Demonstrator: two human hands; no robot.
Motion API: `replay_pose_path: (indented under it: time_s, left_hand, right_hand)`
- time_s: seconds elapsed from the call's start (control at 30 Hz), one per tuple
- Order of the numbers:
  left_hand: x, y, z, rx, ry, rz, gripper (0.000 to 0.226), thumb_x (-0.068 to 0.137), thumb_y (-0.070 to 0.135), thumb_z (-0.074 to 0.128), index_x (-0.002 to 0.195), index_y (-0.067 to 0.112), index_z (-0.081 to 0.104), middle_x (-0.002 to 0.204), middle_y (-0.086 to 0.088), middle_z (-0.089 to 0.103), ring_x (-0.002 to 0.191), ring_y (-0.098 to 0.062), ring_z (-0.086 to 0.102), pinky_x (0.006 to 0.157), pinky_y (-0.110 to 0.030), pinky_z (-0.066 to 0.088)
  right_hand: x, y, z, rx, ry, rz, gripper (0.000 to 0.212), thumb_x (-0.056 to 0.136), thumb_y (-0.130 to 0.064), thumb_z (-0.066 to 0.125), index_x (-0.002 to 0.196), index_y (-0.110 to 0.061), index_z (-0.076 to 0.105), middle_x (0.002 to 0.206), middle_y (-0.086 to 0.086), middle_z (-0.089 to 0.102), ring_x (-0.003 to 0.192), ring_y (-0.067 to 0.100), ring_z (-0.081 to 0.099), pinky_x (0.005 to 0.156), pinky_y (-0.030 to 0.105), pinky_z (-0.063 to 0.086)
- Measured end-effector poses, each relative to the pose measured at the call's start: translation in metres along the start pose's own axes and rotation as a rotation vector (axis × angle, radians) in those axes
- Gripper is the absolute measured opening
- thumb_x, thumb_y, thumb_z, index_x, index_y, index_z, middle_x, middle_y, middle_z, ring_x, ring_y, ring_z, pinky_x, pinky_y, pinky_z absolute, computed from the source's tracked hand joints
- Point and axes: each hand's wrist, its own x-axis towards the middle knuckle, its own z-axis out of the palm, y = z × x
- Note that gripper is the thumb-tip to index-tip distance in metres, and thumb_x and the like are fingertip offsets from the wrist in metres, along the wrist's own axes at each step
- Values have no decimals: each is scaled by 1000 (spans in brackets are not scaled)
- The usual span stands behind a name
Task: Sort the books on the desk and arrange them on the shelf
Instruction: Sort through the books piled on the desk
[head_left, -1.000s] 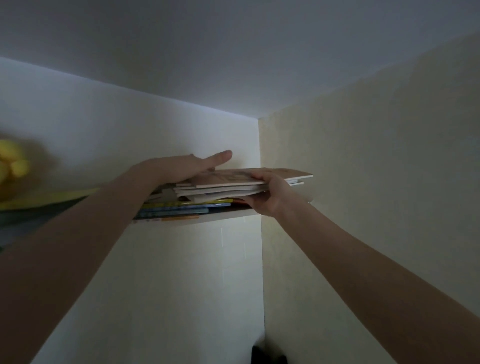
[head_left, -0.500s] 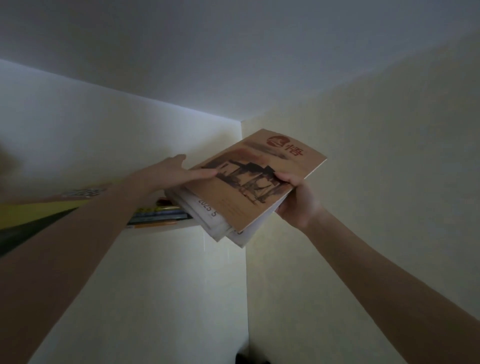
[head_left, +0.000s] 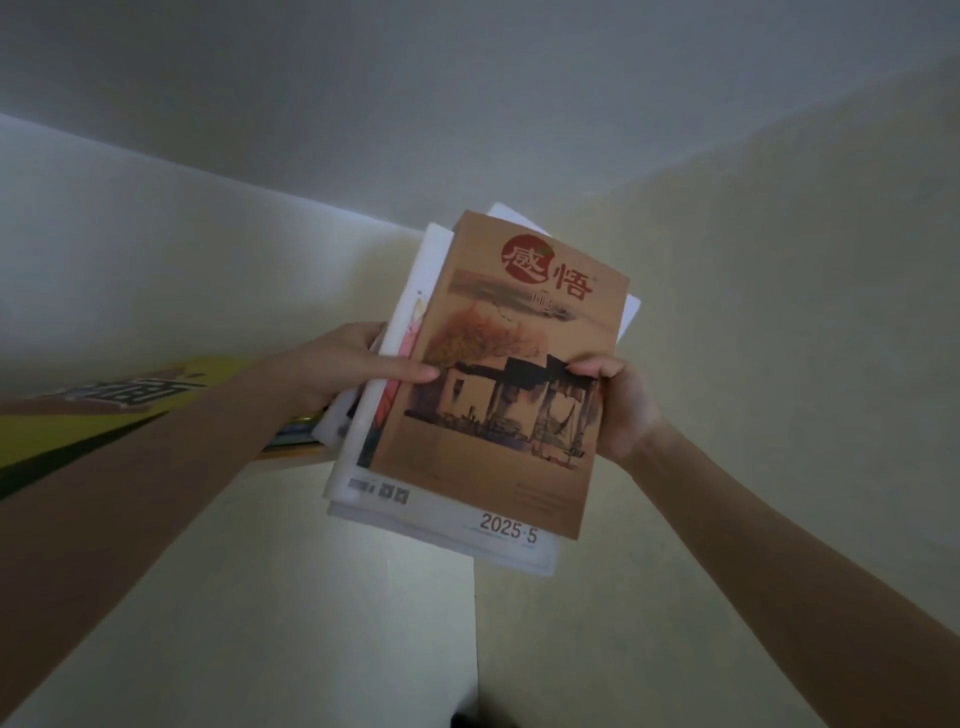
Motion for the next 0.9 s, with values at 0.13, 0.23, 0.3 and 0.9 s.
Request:
replay_pose_path:
  time_s: [0.13,0.23,0.3,0.9]
  left_hand:
    - [-1,-4,8,-48,148,16,43,70,19,80,110,20,65,97,1,72,81,-12,70,65,-21,56]
    - [-5,-6,12,-79,278,48,46,67,17,83,108,20,64,93,6,69,75,-6,67,57,-15,53]
    - [-8,-8,13,-141,336,56,47,64,15,85,107,18,66,91,2,71,71,-8,69,58,-20,56]
    - [-36,7,15,-472,531,52,45,68,22,84,110,18,68,95,-2,73,76,-14,71,57,-25,57]
  right_hand:
    - [4,0,0,7,30,-9,42,71,-14,45,110,-6,58,93,15,72,78,30,69,77,41,53]
    - [2,3,4,-62,23,-38,30,78,-17,52,104,-9,63,92,12,74,77,27,70,75,42,57]
    - [0,5,7,-133,50,-73,27,79,-18,61,104,-11,66,91,9,75,76,23,72,70,39,60]
    - [-39,41,29,-569,295,-502,128,61,-19,88,149,-45,-1,134,-3,50,117,9,60,91,35,55]
